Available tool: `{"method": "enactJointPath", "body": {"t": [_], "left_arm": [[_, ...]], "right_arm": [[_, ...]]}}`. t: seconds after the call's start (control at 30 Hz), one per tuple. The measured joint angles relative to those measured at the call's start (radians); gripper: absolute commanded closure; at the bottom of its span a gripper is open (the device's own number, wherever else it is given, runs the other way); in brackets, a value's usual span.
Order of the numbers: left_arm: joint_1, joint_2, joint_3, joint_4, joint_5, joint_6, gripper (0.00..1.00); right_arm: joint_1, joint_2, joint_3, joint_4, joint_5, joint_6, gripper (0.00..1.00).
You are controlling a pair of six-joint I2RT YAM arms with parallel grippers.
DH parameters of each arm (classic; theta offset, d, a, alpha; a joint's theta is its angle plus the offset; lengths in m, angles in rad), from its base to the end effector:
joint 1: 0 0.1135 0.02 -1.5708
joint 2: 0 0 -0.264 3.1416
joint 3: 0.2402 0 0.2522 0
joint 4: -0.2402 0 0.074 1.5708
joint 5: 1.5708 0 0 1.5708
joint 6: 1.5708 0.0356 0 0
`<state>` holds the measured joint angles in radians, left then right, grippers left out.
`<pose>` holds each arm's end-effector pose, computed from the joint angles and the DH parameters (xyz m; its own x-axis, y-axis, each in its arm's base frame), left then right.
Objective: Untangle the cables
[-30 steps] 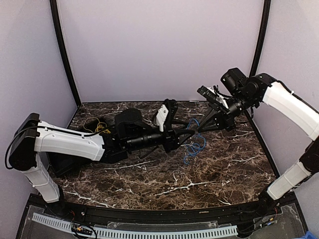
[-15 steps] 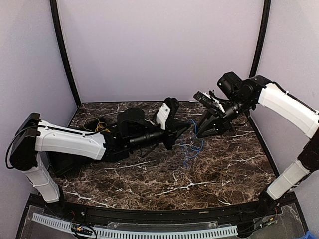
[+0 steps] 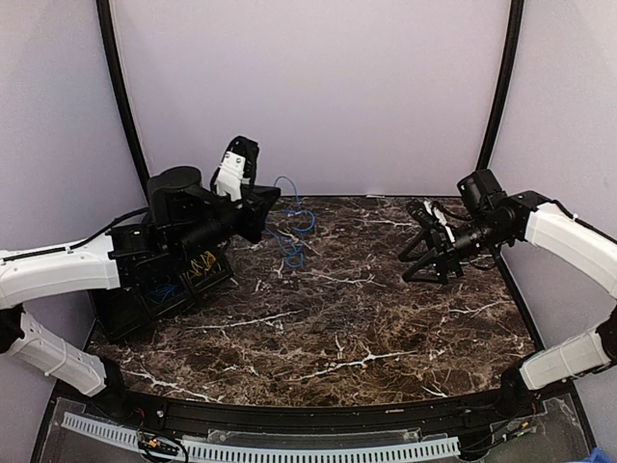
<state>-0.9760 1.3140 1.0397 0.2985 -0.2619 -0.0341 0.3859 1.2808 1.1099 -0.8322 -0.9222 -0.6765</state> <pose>0.1832 -0.2544 0.3629 -0.0088 -0.0458 -0.9989 0.6551 0.7545 -0.0403 0.2186 0.1194 0.3034 -0.2182 -0.4969 -0.8399 -0.9759 0.1120 0.1873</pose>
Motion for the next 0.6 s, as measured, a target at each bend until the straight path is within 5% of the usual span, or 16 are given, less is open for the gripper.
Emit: {"method": "enactJointPath", "body": {"t": [0.6], "left_arm": [[0.283,-0.412,-0.098,-0.692,-0.496,-0.045,1.0]], "right_arm": [[-0.021,0.055,-0.201,0.227,0.078,0.04,0.36]]}}
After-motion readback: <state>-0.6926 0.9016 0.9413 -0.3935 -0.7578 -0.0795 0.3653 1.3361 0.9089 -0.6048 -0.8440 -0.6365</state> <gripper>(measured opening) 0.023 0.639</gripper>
